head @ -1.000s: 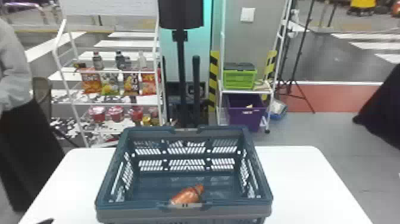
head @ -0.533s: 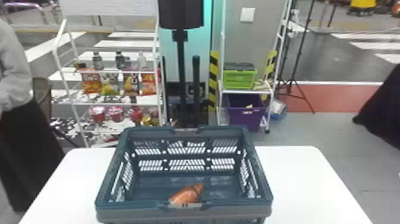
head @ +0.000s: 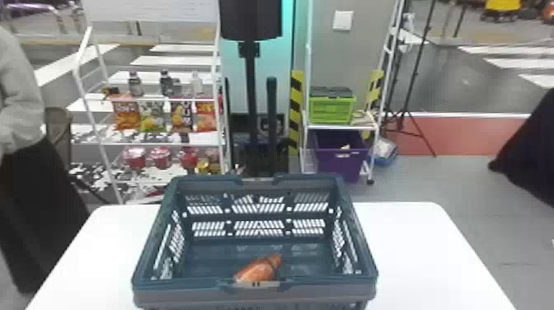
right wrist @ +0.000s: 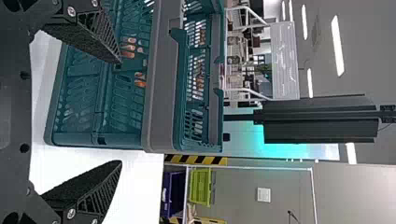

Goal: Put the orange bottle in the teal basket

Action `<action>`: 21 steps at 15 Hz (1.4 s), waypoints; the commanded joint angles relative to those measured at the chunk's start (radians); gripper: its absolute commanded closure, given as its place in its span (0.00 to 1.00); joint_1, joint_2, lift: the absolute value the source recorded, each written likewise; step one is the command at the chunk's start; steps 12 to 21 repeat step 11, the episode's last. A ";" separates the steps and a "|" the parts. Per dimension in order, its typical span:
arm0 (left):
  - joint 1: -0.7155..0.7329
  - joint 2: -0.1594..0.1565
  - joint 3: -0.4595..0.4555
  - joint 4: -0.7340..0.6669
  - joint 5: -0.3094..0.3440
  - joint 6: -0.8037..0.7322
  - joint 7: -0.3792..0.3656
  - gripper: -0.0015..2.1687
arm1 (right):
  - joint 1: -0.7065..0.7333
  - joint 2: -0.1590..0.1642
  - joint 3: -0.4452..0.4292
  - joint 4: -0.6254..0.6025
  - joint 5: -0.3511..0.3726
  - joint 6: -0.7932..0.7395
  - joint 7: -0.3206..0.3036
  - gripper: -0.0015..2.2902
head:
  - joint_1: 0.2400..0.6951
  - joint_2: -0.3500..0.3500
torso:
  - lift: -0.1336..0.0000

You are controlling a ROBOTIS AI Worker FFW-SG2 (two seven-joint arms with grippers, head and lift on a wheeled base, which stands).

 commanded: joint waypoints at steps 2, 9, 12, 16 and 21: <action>0.005 -0.003 0.000 -0.004 0.002 -0.005 0.002 0.06 | 0.010 0.003 -0.001 -0.005 0.000 -0.012 0.000 0.06 | 0.57 0.50 | 1.00; 0.011 -0.003 -0.012 -0.015 0.005 -0.005 0.002 0.06 | 0.020 0.001 -0.003 -0.013 0.001 -0.021 0.000 0.06 | 0.57 0.50 | 1.00; 0.011 -0.003 -0.012 -0.015 0.006 -0.005 0.002 0.06 | 0.022 0.001 -0.003 -0.013 0.001 -0.021 0.000 0.06 | 0.57 0.50 | 1.00; 0.011 -0.003 -0.012 -0.015 0.006 -0.005 0.002 0.06 | 0.022 0.001 -0.003 -0.013 0.001 -0.021 0.000 0.06 | 0.57 0.50 | 1.00; 0.011 -0.003 -0.012 -0.015 0.006 -0.005 0.002 0.06 | 0.022 0.001 -0.003 -0.013 0.001 -0.021 0.000 0.06 | 0.57 0.50 | 1.00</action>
